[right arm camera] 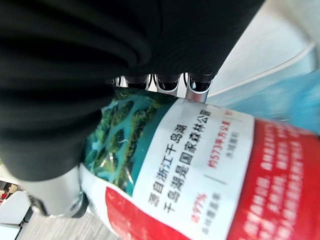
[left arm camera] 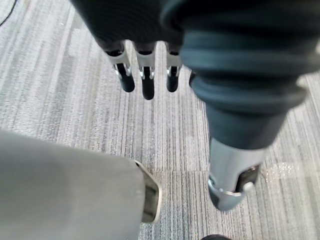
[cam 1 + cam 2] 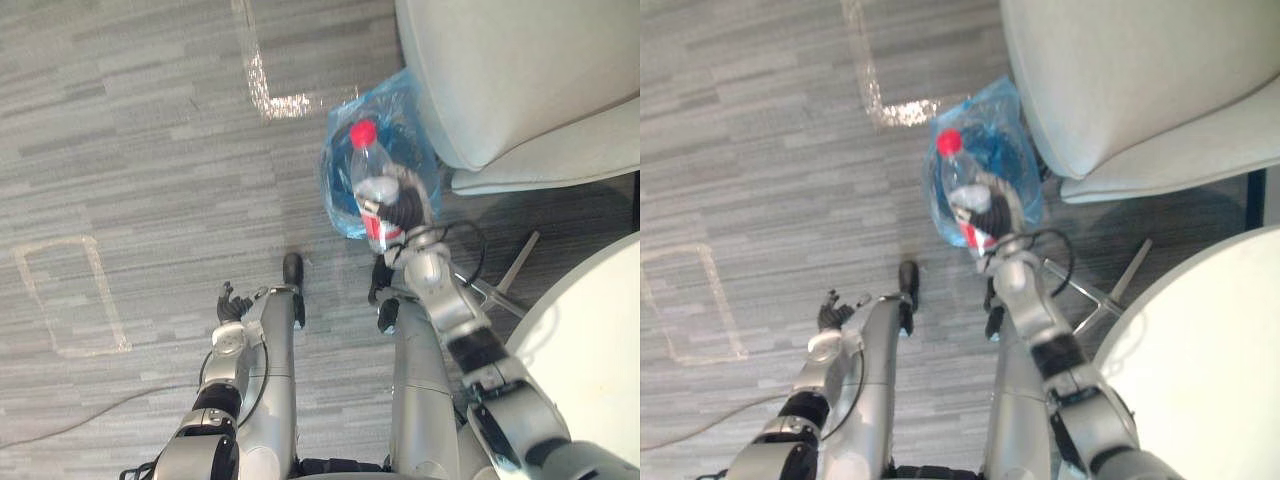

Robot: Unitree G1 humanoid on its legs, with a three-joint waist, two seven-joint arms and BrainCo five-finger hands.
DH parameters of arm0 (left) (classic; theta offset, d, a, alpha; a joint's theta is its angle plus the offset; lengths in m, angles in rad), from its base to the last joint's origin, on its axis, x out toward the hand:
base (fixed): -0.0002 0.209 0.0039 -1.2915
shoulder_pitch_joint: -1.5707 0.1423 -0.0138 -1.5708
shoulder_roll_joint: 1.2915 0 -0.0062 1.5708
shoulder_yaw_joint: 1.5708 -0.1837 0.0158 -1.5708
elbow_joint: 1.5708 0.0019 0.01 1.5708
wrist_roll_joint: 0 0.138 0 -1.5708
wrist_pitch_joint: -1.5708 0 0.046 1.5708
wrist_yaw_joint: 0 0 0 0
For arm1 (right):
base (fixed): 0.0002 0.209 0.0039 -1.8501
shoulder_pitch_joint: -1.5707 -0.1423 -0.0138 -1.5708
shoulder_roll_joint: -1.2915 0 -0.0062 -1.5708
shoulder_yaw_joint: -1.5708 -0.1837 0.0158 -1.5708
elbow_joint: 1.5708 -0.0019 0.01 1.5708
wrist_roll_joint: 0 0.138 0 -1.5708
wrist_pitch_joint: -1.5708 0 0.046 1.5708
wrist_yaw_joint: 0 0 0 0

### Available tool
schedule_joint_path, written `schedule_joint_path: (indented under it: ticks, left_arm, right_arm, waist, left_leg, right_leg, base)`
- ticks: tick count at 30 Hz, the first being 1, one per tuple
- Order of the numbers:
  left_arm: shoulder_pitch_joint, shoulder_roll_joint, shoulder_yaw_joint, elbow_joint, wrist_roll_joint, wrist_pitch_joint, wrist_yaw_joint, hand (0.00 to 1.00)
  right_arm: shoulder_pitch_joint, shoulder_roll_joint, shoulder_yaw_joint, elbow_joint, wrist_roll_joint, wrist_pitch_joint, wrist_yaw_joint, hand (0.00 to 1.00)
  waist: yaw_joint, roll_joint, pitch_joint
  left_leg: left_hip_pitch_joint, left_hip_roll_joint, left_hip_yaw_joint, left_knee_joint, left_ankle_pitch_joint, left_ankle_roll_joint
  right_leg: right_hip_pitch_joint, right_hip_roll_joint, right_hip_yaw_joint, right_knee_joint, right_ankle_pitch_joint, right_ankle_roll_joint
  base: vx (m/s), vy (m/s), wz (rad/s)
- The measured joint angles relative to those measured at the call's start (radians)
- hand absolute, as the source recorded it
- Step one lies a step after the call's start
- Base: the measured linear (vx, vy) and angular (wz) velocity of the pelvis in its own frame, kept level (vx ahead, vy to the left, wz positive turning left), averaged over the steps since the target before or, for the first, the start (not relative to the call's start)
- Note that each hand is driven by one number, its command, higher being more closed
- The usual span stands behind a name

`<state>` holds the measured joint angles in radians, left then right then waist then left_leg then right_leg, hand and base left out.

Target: Gather rubbish on tea table into small bin, then transfer packed bag to large trash can.

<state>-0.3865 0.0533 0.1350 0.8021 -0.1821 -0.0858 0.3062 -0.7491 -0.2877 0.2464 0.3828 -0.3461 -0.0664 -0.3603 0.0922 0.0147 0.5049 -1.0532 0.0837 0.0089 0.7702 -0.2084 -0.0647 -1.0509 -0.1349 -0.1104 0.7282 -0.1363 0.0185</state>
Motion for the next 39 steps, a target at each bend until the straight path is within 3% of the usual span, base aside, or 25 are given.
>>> schedule_joint_path:
  ticks: [5, 11, 12, 16, 17, 23, 28, 39]
  left_arm:
    - [-0.008, -0.009, -0.039, -0.032, -0.028, -0.021, -0.001, 0.0]
    - [-0.019, -0.014, -0.064, -0.056, -0.042, -0.04, -0.005, 0.0]
    - [-0.026, -0.014, -0.068, -0.056, -0.045, -0.04, -0.005, 0.0]
    - [-0.026, -0.012, -0.077, -0.056, -0.046, -0.042, -0.007, 0.0]
    - [-0.031, -0.008, -0.086, -0.056, -0.046, -0.056, -0.007, 0.0]
    - [-0.031, -0.006, -0.091, -0.054, -0.046, -0.056, -0.006, 0.0]
    - [-0.031, 0.01, -0.105, -0.055, -0.046, -0.056, -0.006, 0.0]
    - [-0.029, 0.041, -0.139, -0.006, -0.036, -0.053, -0.007, 0.0]
  right_arm:
    - [-0.09, -0.06, -0.024, 0.032, 0.018, 0.005, -0.032, 1.0]
    - [-0.156, -0.075, -0.039, 0.086, 0.035, 0.008, -0.055, 1.0]
    - [-0.163, -0.076, -0.05, 0.114, 0.037, 0.008, -0.06, 0.0]
    - [-0.164, -0.076, -0.069, 0.158, 0.041, 0.017, -0.066, 0.0]
    - [-0.163, -0.077, -0.122, 0.186, 0.043, 0.02, -0.075, 0.0]
    - [-0.15, -0.081, -0.124, 0.179, 0.041, 0.019, -0.081, 0.0]
    - [-0.049, -0.088, -0.086, 0.091, -0.086, 0.027, -0.09, 0.0]
    - [0.049, -0.119, -0.018, 0.028, -0.207, 0.03, -0.057, 0.0]
  waist:
    - [0.015, 0.006, 0.005]
    - [0.023, 0.006, 0.005]
    - [0.022, 0.006, 0.005]
    - [0.024, 0.006, 0.005]
    - [0.024, 0.005, 0.004]
    - [0.023, 0.005, 0.002]
    - [0.02, 0.003, 0.0]
    - [0.02, -0.006, -0.026]
  left_leg:
    - [-0.046, -0.03, -0.026, -0.025, 0.028, 0.0]
    - [-0.093, -0.052, -0.037, -0.025, 0.043, -0.001]
    - [-0.102, -0.056, -0.043, -0.028, 0.048, -0.001]
    - [-0.104, -0.059, -0.046, -0.033, 0.053, -0.002]
    - [-0.117, -0.059, -0.047, -0.035, 0.058, -0.005]
    - [-0.117, -0.057, -0.046, -0.036, 0.062, -0.006]
    - [-0.119, -0.044, -0.038, -0.035, 0.062, -0.005]
    - [-0.093, -0.014, 0.012, -0.06, 0.065, 0.005]
  right_leg:
    - [-0.038, -0.026, -0.022, 0.004, -0.007, 0.006]
    - [-0.088, -0.051, -0.03, 0.035, -0.019, 0.01]
    - [-0.095, -0.054, -0.035, 0.035, -0.019, 0.009]
    - [-0.096, -0.057, -0.038, 0.035, -0.019, 0.009]
    - [-0.11, -0.056, -0.042, 0.039, -0.018, 0.007]
    - [-0.112, -0.054, -0.041, 0.042, -0.016, 0.002]
    - [-0.113, -0.042, -0.037, 0.028, -0.007, -0.005]
    - [-0.096, -0.016, -0.005, -0.038, 0.043, -0.002]
  base:
    - [0.01, 0.022, 0.26]
    - [-0.01, 0.014, 0.18]
    - [-0.03, 0.012, 0.14]
    - [-0.02, 0.008, 0.07]
    - [-0.02, 0.014, 0.03]
    - [0.0, 0.0, 0.0]
    - [-0.02, 0.009, -0.07]
    - [-0.01, 0.018, -0.15]
